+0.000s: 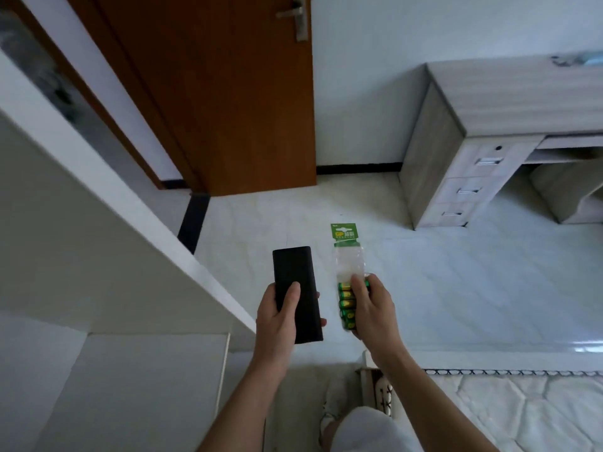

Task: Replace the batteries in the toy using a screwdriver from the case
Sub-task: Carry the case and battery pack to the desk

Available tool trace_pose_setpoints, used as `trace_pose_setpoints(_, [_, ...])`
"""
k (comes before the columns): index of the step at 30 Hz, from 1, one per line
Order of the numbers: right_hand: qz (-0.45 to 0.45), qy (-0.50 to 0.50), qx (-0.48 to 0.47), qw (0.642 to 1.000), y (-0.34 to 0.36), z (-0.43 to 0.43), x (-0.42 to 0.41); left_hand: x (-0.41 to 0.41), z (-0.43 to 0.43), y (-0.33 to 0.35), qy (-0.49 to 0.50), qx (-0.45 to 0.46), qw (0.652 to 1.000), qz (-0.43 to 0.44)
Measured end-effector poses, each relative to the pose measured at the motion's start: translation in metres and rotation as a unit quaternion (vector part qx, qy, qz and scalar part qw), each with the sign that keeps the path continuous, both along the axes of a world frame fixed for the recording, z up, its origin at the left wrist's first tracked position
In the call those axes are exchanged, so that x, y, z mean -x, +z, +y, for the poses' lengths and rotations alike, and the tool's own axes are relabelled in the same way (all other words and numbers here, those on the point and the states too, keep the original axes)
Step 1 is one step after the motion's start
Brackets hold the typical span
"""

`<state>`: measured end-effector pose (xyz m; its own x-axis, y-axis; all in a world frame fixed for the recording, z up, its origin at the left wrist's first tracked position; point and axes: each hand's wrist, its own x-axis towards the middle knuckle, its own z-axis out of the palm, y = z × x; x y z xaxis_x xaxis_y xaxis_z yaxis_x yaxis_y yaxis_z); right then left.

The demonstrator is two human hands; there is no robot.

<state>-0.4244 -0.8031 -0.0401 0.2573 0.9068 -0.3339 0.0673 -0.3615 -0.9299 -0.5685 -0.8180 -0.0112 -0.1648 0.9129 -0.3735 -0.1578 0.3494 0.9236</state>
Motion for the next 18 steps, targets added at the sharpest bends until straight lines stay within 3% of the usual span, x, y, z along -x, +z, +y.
trace_pose_setpoints(7, [-0.014,-0.039,-0.011,0.999,0.011,0.09,-0.054,-0.059,0.106,0.016,-0.073,0.003,0.997,0.017])
trace_pose_setpoints(18, [-0.054,-0.176,-0.005,0.983,0.001,0.144,-0.122,-0.137,0.199,0.008,-0.186,0.02,0.982,0.029])
